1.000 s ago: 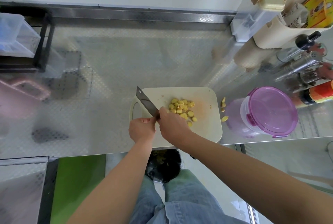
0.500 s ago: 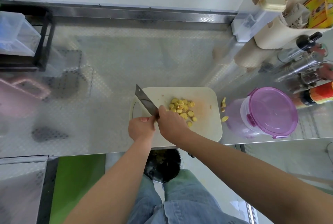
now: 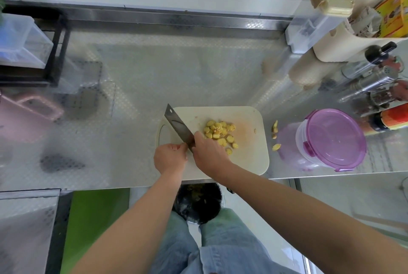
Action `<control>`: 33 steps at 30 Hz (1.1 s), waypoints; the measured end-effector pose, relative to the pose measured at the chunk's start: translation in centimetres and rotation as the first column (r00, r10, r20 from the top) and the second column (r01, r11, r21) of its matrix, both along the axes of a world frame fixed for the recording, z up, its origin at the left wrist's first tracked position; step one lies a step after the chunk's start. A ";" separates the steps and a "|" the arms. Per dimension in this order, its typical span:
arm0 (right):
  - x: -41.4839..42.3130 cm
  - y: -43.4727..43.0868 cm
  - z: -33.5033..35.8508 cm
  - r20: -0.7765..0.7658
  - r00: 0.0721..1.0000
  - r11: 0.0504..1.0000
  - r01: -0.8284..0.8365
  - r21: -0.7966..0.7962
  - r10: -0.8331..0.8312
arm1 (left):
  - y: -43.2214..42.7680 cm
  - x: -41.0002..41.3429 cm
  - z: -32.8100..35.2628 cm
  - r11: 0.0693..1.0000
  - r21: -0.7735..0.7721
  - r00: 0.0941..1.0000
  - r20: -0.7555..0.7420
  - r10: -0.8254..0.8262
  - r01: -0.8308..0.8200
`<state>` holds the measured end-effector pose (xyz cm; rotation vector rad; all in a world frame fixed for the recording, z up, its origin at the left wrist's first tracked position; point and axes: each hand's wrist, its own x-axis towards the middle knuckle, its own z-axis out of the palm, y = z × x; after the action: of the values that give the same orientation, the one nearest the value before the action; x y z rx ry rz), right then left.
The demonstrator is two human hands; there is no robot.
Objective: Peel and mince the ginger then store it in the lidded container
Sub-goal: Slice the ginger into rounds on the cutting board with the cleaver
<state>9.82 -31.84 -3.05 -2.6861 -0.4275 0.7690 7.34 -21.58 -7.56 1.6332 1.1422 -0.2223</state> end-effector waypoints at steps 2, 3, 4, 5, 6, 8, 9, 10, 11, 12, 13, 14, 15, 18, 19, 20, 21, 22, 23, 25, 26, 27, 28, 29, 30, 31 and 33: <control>-0.1 -0.1 0.0 -0.001 1.000 1.000 0.012 0.014 -0.012 | 0.4 -0.1 0.0 1.000 -0.026 1.000 0.000 -0.014 0.014; -0.2 -0.2 0.1 -0.002 1.000 1.000 0.012 0.018 -0.012 | 0.5 -0.1 0.2 0.999 -0.035 1.000 0.004 -0.008 0.008; -0.1 -0.3 0.3 -0.004 1.000 1.000 0.007 0.022 -0.007 | 0.6 0.0 0.3 1.000 -0.026 1.000 0.013 -0.015 0.015; 0.1 -0.5 0.6 -0.001 1.000 1.000 0.003 0.027 -0.003 | 0.6 -0.1 0.2 0.999 0.004 0.999 0.020 -0.040 0.040; 0.3 -0.7 0.8 0.002 1.000 0.999 0.009 0.032 -0.009 | 0.5 -0.2 0.1 0.996 0.045 0.997 0.020 -0.078 0.077; 0.8 -1.1 0.9 0.011 0.999 0.998 0.036 0.051 -0.037 | 0.5 -0.4 0.1 0.984 0.122 0.992 0.017 -0.129 0.126; 1.0 -1.4 0.8 0.013 0.999 0.997 0.048 0.062 -0.049 | 0.6 -0.4 0.2 0.979 0.148 0.989 0.023 -0.145 0.140; 1.2 -1.6 0.6 0.016 0.998 0.996 0.055 0.073 -0.056 | 0.7 -0.3 0.2 0.975 0.163 0.987 0.031 -0.159 0.152; 1.2 -1.7 0.5 0.018 0.998 0.995 0.053 0.080 -0.055 | 0.7 -0.3 0.3 0.972 0.169 0.985 0.039 -0.170 0.161; 1.2 -1.9 0.3 0.025 0.999 0.996 0.042 0.079 -0.044 | 0.7 -0.2 0.4 0.972 0.169 0.983 0.050 -0.174 0.164; 1.2 -1.9 0.1 0.035 0.999 0.997 0.030 0.072 -0.033 | 0.6 -0.1 0.6 0.972 0.168 0.983 0.062 -0.175 0.163; 1.1 -2.0 -0.2 0.045 0.999 0.998 0.026 0.065 -0.029 | 0.4 0.0 0.8 0.972 0.170 0.981 0.072 -0.178 0.164; 1.0 -2.0 -0.3 0.055 0.998 0.998 0.028 0.062 -0.032 | 0.3 0.1 1.0 0.968 0.183 0.979 0.075 -0.189 0.173; 0.9 -2.0 -0.7 0.063 0.997 0.997 0.031 0.067 -0.035 | 0.2 0.2 1.1 0.952 0.229 0.972 0.071 -0.224 0.203; 1.0 -2.0 -0.7 0.055 0.998 0.997 0.034 0.074 -0.038 | 0.2 0.2 1.0 0.948 0.237 0.969 0.076 -0.236 0.212; 1.0 -2.1 -0.7 0.047 0.998 0.995 0.038 0.087 -0.042 | 0.2 0.1 0.8 0.946 0.237 0.966 0.079 -0.245 0.221; 1.1 -2.1 -0.6 0.044 0.998 0.994 0.038 0.102 -0.043 | 0.2 0.1 0.7 0.948 0.222 0.964 0.083 -0.252 0.228; 1.1 -2.2 -0.5 0.044 0.998 0.993 0.034 0.112 -0.039 | 0.1 0.2 0.6 0.952 0.199 0.964 0.081 -0.253 0.233; 1.1 -2.3 -0.3 0.041 0.999 0.993 0.029 0.117 -0.034 | 0.0 0.2 0.6 0.957 0.171 0.965 0.076 -0.250 0.234; 1.1 -2.6 0.0 0.030 0.999 0.991 0.037 0.131 -0.041 | -0.3 0.4 0.9 0.977 0.094 0.976 0.090 -0.199 0.190; 1.2 -2.7 0.2 0.021 0.998 0.987 0.057 0.150 -0.061 | -0.4 0.5 1.1 0.986 0.052 0.982 0.098 -0.161 0.157; 1.3 -2.8 0.4 0.009 0.996 0.981 0.088 0.172 -0.091 | -0.3 0.5 1.2 0.991 0.023 0.986 0.100 -0.137 0.135; 1.5 -3.1 0.5 -0.004 0.991 0.971 0.128 0.203 -0.130 | -0.3 0.5 1.3 0.991 0.005 0.986 0.097 -0.136 0.136; 1.7 -3.4 0.7 -0.026 0.983 0.955 0.180 0.236 -0.179 | -0.1 0.5 1.3 0.989 -0.005 0.985 0.092 -0.148 0.149; 2.0 -3.8 0.8 -0.051 0.973 0.935 0.231 0.268 -0.226 | 0.0 0.5 1.4 0.986 -0.006 0.982 0.090 -0.168 0.169; 2.3 -4.1 1.0 -0.072 0.961 0.917 0.275 0.288 -0.266 | 0.1 0.6 1.4 0.979 0.009 0.976 0.083 -0.203 0.203; 2.7 -4.8 1.2 -0.081 0.949 0.903 0.315 0.293 -0.305 | 0.2 0.8 1.4 0.923 0.146 0.932 0.019 -0.362 0.355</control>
<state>12.49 -36.60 -1.80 -2.3679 -0.0915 0.5978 8.13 -21.40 -6.13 1.9593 0.8308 -0.3441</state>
